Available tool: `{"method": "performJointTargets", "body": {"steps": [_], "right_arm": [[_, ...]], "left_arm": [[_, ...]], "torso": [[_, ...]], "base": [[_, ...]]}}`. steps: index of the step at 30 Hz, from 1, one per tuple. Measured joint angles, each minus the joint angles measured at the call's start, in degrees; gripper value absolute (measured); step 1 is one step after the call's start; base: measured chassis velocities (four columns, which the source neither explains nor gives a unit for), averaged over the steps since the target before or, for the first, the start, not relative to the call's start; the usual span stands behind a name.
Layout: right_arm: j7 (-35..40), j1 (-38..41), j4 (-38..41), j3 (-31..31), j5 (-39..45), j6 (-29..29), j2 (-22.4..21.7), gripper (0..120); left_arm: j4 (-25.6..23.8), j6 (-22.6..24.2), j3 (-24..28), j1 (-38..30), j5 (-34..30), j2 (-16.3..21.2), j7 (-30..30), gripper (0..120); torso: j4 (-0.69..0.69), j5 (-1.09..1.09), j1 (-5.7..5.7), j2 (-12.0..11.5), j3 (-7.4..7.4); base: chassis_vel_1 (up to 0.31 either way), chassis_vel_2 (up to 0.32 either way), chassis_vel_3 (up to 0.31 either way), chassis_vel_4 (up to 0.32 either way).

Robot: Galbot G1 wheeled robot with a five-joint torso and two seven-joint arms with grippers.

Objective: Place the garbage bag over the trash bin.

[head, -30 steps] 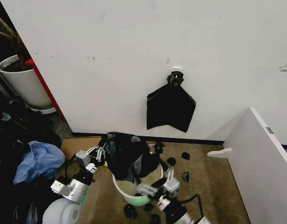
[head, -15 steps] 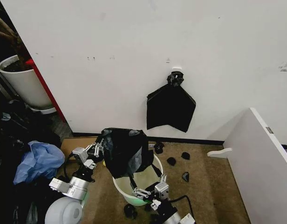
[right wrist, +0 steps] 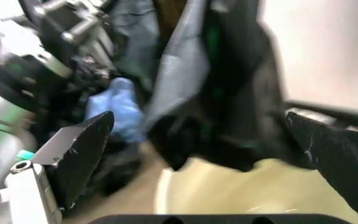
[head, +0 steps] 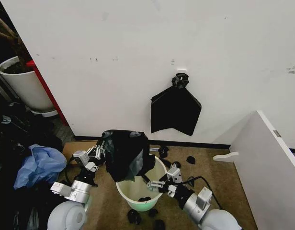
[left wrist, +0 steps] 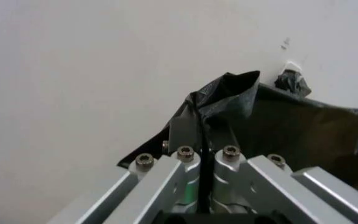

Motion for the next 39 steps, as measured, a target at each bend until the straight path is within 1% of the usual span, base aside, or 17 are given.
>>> {"method": "performJointTargets", "body": {"steps": [3,8,12,16,18,20,22,24,26,28,29,31,32,34,35,37,39], "right_arm": [[-0.49,0.01,0.27,-1.49,2.85,0.52,1.03,100],[-0.24,0.0,-0.02,-3.56,3.09,1.46,2.05,100],[0.78,0.19,-1.43,-5.43,2.43,2.13,3.02,95],[3.08,1.08,-3.26,-7.19,1.69,2.43,4.12,79],[4.01,1.69,-4.35,-7.91,1.82,2.66,4.81,69],[4.13,2.13,-5.37,-8.21,1.59,3.33,5.45,61],[4.06,2.4,-6.23,-8.38,1.18,4.43,5.98,59],[3.63,2.52,-6.79,-8.39,0.74,5.72,6.37,51],[2.44,2.45,-7.32,-8.29,-0.08,6.88,6.54,39],[2.08,2.38,-7.84,-8.24,-1.61,7.67,6.66,32],[2.08,2.38,-7.84,-8.24,-1.61,7.67,6.66,32],[1.95,2.25,-8.3,-8.18,-2.9,8.57,6.81,24],[1.73,2.18,-8.42,-8.15,-3.07,9.18,6.84,23],[0.19,2.01,-8.93,-7.96,-3.07,12.03,6.9,11],[0.19,2.01,-8.93,-7.96,-3.07,12.03,6.9,11],[-2.92,1.86,-9.52,-7.38,-2.91,15.23,6.9,3],[-6.48,1.7,-9.65,-6.77,-2.09,17.4,6.85,0]], "left_arm": [[-0.17,-0.02,0.64,0.38,-0.72,-0.48,-0.36,0],[-0.67,0.02,1.11,0.63,-2.1,-0.82,-0.53,0],[-1.15,0.16,1.38,0.76,-2.98,-1.02,-0.59,0],[-1.82,0.37,1.56,0.98,-3.8,-1.15,-0.54,0],[-2.27,0.48,1.56,1.15,-4.22,-1.16,-0.5,0],[-2.56,0.57,1.54,1.24,-4.53,-1.16,-0.48,0],[-2.66,0.65,1.48,1.26,-4.63,-1.15,-0.47,0],[-2.7,0.69,1.4,1.26,-4.69,-1.12,-0.47,0],[-2.77,0.76,1.26,1.23,-5.07,-1.08,-0.55,0],[-2.87,0.83,1.23,1.2,-5.47,-1.08,-0.64,0],[-2.87,0.83,1.23,1.2,-5.47,-1.08,-0.64,0],[-2.99,0.9,1.22,1.12,-5.9,-1.16,-0.78,0],[-3.04,0.93,1.22,1.1,-6.07,-1.18,-0.85,0],[-3.21,0.98,1.22,1.07,-6.51,-1.19,-1.0,0],[-3.21,0.98,1.22,1.07,-6.51,-1.19,-1.0,0],[-3.25,1.0,1.21,1.0,-6.7,-1.16,-1.06,0],[-3.25,1.0,1.08,0.91,-6.81,-1.07,-1.1,0]], "torso": [[0.0,0.0,0.0,0.0,0.0],[0.01,0.0,0.0,0.0,0.0],[0.0,0.0,0.0,0.0,0.0],[0.01,0.0,0.0,0.0,0.0],[0.01,0.0,0.0,0.0,0.0],[0.01,0.0,0.0,0.0,0.0],[0.01,0.0,0.0,0.0,0.0],[0.01,0.0,0.0,0.0,0.0],[0.01,0.0,0.0,0.0,0.0],[0.01,0.0,0.0,0.0,0.0],[0.01,0.0,0.0,0.0,0.0],[0.01,0.0,0.0,0.0,0.0],[0.01,0.0,0.0,0.0,0.0],[0.01,0.0,0.0,0.0,0.0],[0.01,0.0,0.0,0.0,0.0],[0.01,0.0,0.0,0.0,0.0],[0.01,0.0,0.0,0.0,0.0]], "base": [[0.0,0.0,0.0,0.0],[0.0,0.0,0.0,0.0],[0.0,0.0,0.0,0.0],[0.0,0.0,0.0,0.0],[0.0,0.0,0.0,0.0],[0.0,0.0,0.0,0.0],[0.0,0.0,0.0,0.0],[0.0,0.0,0.0,0.0],[0.0,0.0,0.0,0.0],[0.0,0.0,0.0,0.0],[0.0,0.0,0.0,0.0],[0.0,0.0,0.0,0.0],[0.0,0.0,0.0,0.0],[0.0,0.0,0.0,0.0],[0.0,0.0,0.0,0.0],[0.0,0.0,0.0,0.0],[0.0,0.0,0.0,0.0]]}}
